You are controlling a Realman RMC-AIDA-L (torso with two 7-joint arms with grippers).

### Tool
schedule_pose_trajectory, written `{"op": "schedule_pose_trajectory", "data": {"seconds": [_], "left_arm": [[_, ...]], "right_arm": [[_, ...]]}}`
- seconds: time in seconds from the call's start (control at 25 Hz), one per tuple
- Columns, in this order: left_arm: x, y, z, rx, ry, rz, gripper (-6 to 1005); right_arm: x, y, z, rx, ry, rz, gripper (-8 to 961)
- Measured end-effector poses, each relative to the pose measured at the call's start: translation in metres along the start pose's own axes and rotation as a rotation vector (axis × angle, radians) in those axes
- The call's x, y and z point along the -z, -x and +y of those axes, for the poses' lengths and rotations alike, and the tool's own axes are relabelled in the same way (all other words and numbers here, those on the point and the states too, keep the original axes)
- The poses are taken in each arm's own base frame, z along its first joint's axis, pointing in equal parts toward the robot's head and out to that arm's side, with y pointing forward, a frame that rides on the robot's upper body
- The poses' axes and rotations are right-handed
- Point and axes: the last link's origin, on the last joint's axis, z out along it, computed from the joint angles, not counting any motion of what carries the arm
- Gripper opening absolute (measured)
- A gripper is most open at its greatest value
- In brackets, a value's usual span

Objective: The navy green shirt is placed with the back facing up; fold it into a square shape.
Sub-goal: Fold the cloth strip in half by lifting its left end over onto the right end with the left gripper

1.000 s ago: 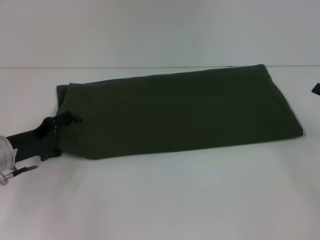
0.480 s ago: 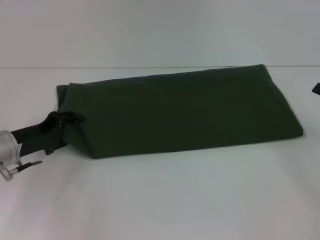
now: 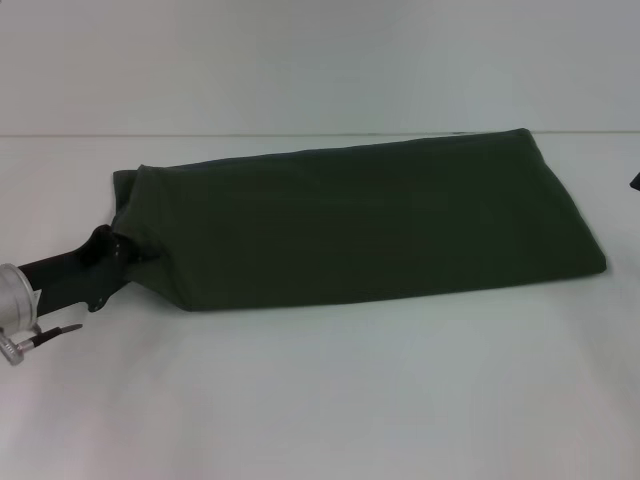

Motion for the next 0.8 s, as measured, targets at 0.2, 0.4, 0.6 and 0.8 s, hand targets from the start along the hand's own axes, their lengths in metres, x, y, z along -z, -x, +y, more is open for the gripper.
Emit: {"op": "schedule_pose_trajectory", "data": {"seconds": [0.2, 0.4, 0.6, 0.8], "left_arm": [[0.003, 0.0, -0.003, -0.004, -0.002, 0.004, 76], [0.015, -0.01, -0.011, -0.006, -0.023, 0.039, 33], [0.03, -0.036, -0.011, -0.048, -0.062, 0.092, 35], [0.046, -0.054, -0.016, -0.052, -0.088, 0.144, 38]], "right_arm": [[0.001, 0.001, -0.001, -0.001, -0.003, -0.004, 765], [0.003, 0.002, -0.002, 0.0, -0.006, -0.012, 765], [0.0, 0.004, 0.001, 0.009, 0.001, -0.012, 765], [-0.002, 0.006, 0.003, 0.015, 0.007, -0.011, 765]]}}
